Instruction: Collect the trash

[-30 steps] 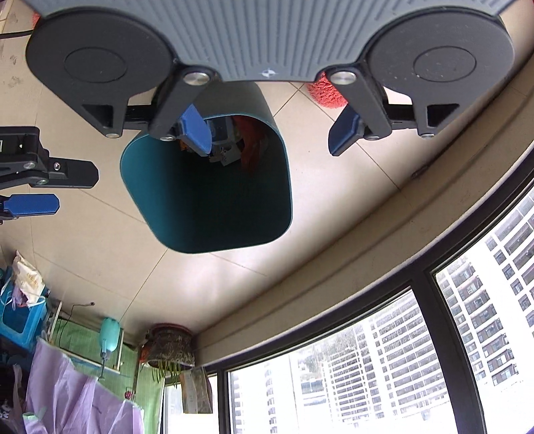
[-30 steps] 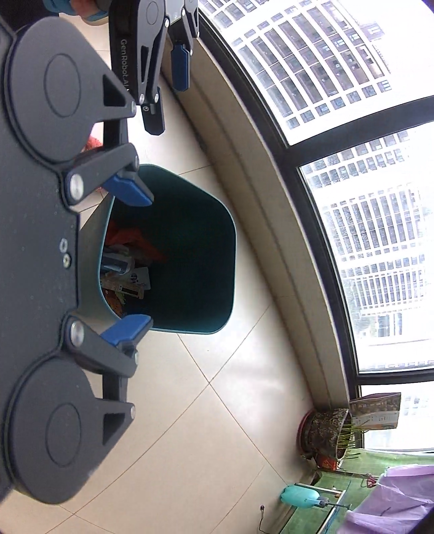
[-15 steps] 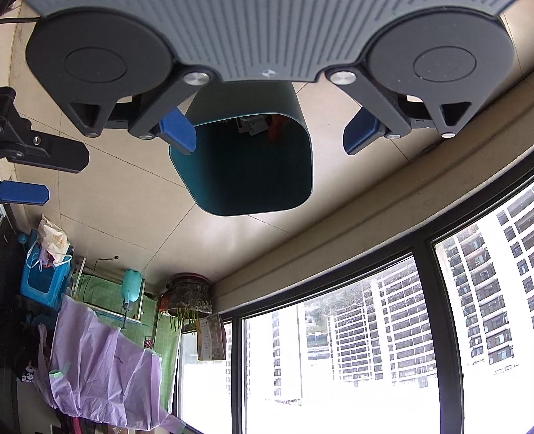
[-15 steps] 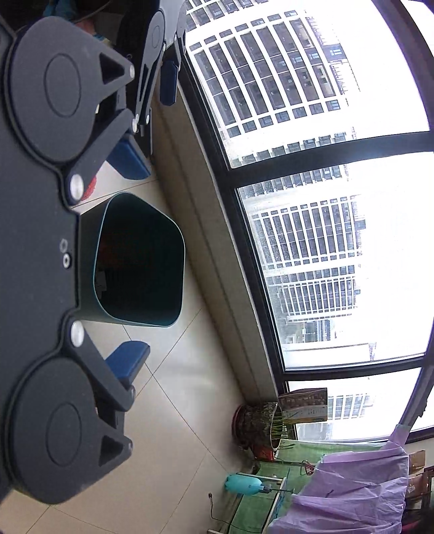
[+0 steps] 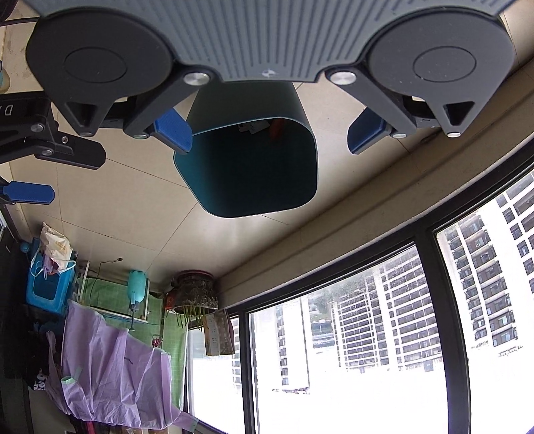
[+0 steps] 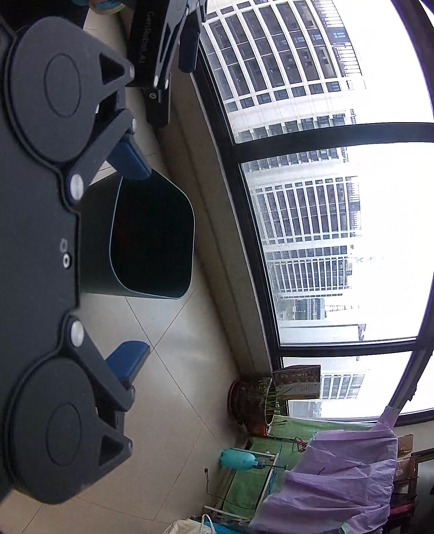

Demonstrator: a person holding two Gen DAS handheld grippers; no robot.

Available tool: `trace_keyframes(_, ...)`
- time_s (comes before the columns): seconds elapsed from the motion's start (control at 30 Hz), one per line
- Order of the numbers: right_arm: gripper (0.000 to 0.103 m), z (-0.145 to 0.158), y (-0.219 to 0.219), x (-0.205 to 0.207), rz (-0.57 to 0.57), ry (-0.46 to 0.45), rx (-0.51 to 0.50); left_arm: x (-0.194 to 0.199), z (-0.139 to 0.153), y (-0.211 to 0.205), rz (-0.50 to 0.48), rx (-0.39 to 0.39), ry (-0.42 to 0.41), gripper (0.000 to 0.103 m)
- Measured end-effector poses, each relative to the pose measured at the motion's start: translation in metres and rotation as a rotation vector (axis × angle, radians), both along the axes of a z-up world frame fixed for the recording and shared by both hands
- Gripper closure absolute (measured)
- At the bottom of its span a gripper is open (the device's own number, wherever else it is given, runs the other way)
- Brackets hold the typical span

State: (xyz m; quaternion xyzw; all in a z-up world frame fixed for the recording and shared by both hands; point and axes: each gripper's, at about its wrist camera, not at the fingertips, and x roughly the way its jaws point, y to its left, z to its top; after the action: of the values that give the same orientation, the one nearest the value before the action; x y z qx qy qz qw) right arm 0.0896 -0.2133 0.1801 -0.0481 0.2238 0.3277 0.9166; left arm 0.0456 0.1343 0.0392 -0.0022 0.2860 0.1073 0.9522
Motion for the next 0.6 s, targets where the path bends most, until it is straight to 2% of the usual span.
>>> trace_keyframes(0.3, 0.0, -0.0014, 0.0019, -0.0036, -0.001, 0.011, 0.012, -0.0034, -0.0021, -0.0088, -0.035, 0.021, -0.004, 0.003)
trace_keyframes(0.6, 0.0, -0.0055, 0.0062, -0.0083, -0.003, 0.018, 0.008, -0.0015, -0.0041, -0.0092, -0.044, -0.006, 0.0, 0.003)
